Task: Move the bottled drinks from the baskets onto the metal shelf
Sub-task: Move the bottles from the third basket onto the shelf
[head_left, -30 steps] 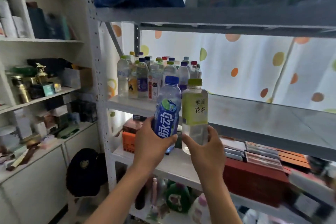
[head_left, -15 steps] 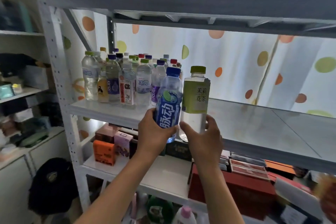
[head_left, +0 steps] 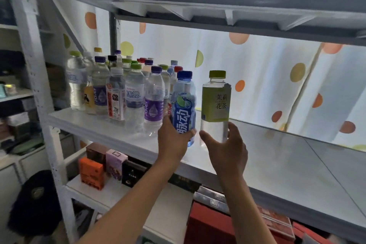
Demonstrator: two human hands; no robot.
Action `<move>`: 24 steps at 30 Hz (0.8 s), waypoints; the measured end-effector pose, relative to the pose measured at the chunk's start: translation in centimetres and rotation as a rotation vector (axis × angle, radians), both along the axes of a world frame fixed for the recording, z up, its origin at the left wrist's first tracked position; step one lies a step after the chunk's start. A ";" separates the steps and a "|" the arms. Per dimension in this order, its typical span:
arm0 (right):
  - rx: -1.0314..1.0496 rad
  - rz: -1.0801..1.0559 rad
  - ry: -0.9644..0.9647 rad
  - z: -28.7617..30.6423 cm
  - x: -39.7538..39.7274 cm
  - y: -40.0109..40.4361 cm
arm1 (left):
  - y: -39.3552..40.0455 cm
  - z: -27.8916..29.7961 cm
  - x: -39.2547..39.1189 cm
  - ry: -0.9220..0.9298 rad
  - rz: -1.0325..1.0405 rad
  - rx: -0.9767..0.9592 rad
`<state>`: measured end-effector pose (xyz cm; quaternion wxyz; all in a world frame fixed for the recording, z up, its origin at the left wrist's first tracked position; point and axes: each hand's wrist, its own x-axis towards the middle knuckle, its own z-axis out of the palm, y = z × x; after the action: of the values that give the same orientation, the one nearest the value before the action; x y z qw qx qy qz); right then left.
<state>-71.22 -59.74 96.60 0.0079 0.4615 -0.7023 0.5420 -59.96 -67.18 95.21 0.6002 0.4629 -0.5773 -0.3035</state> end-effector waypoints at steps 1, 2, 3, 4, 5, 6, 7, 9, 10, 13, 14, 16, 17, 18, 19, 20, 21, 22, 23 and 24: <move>0.011 0.006 -0.005 -0.2 -0.4 -0.5 | -0.6 -0.4 -0.4 0.005 0.015 0.007; 0.023 0.012 -0.008 -0.3 -0.6 -0.9 | -1.0 -0.8 -0.6 0.004 0.026 0.010; 0.036 0.021 -0.007 -0.5 -0.9 -1.4 | -1.5 -1.2 -0.8 0.000 0.039 0.012; 0.046 0.029 -0.007 -0.7 -1.1 -1.7 | -1.8 -1.6 -1.0 -0.005 0.051 0.016; 0.055 0.040 -0.008 -0.8 -1.4 -2.1 | -2.2 -2.0 -1.1 -0.011 0.066 0.019; 0.065 0.048 -0.012 -1.0 -1.5 -2.4 | -2.5 -2.3 -1.1 -0.024 0.084 0.021; 0.074 0.054 -0.017 -1.1 -1.7 -2.7 | -2.8 -2.5 -1.1 -0.043 0.101 0.020; 0.086 0.068 -0.026 -1.0 -1.8 -3.5 | -3.4 -2.6 -1.2 -0.084 0.130 0.012; 0.089 0.075 -0.028 -1.0 -1.9 -3.8 | -3.7 -2.5 -1.3 -0.109 0.139 0.010; 0.089 0.090 -0.037 -0.8 -1.7 -4.7 | -4.4 -2.0 -1.1 -0.197 0.155 0.001; 0.093 0.094 -0.045 -0.8 -1.7 -4.9 | -4.3 -1.9 -1.0 -0.217 0.170 -0.004; 0.108 0.108 -0.071 -1.3 -1.8 -5.2 | -3.4 -2.1 -1.0 -0.237 0.232 -0.052; 0.116 0.115 -0.090 -1.5 -1.9 -5.2 | -2.8 -2.5 -0.9 -0.246 0.279 -0.096; 0.121 0.119 -0.107 -1.7 -2.0 -5.3 | -2.4 -2.9 -0.9 -0.265 0.328 -0.139; 0.122 0.118 -0.118 -1.8 -2.1 -5.4 | -2.1 -3.1 -0.8 -0.290 0.359 -0.164; 0.124 0.114 -0.123 -1.9 -2.1 -5.5 | -2.1 -3.2 -0.7 -0.316 0.368 -0.168; 0.122 0.108 -0.127 -2.0 -2.1 -5.6 | -2.3 -3.1 -0.5 -0.340 0.364 -0.160; 0.118 0.105 -0.130 -2.1 -2.1 -5.7 | -2.7 -2.9 -0.3 -0.364 0.359 -0.153; 0.116 0.101 -0.133 -2.2 -2.1 -5.7 | -3.2 -2.6 -0.1 -0.392 0.359 -0.147; 0.114 0.095 -0.136 -2.2 -2.2 -5.7 | -3.6 -2.3 0.0 -0.421 0.361 -0.146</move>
<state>-73.39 -65.41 94.36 -0.0920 0.4560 -0.7083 0.5310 -59.92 -70.82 92.87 0.5432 0.5668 -0.6176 -0.0467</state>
